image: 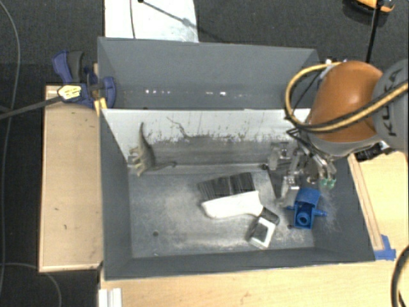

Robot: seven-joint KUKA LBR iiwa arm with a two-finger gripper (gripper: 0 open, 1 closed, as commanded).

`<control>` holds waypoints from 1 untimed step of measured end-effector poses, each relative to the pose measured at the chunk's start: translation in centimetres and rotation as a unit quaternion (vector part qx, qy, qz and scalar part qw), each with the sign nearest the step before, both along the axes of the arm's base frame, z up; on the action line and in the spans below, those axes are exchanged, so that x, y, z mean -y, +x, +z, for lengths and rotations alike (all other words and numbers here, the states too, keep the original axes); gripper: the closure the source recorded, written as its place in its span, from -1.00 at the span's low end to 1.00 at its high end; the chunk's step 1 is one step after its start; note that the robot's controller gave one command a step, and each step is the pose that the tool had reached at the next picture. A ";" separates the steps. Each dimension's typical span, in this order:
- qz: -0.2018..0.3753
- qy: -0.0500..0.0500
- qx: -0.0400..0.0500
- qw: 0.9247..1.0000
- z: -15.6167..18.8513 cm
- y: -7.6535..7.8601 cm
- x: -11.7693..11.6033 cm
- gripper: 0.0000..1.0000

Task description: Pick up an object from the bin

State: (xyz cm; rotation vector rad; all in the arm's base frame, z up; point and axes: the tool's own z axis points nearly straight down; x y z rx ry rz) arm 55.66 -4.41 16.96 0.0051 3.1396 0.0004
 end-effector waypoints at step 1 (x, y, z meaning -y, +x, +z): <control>0.009 0.000 0.002 1.000 -1.4 0.7 -3.7 -1.00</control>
Offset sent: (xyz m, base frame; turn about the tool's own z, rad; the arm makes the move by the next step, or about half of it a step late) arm 0.0060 0.0448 -0.0996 -0.0970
